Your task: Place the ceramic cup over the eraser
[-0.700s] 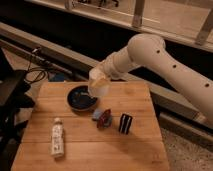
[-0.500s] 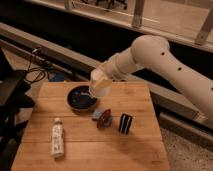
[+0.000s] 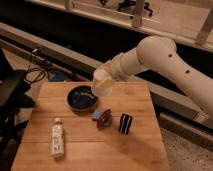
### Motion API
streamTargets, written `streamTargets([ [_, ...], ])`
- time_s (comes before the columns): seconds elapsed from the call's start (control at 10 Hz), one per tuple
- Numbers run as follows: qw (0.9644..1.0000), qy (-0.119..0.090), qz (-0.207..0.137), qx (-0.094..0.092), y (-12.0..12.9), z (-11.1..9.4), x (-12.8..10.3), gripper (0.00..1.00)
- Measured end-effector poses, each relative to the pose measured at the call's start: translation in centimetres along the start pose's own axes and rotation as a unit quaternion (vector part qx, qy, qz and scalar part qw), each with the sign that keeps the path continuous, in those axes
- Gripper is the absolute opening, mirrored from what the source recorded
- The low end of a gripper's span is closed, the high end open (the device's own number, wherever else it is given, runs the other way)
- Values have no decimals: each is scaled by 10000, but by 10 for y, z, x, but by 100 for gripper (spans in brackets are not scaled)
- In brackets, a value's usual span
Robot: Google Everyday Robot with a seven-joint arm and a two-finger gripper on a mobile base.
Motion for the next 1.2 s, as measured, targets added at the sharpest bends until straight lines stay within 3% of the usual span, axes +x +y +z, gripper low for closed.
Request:
streamTargets([
  [0.2,9999,91,126,15,0,0,9,0],
  [0.5,9972,372,632,154,4,-14,53,0],
  [0.8,9910,708,1093,303,12,-38,96,0],
  [1.2,9811,1000,1633,270,33,-44,132,0],
])
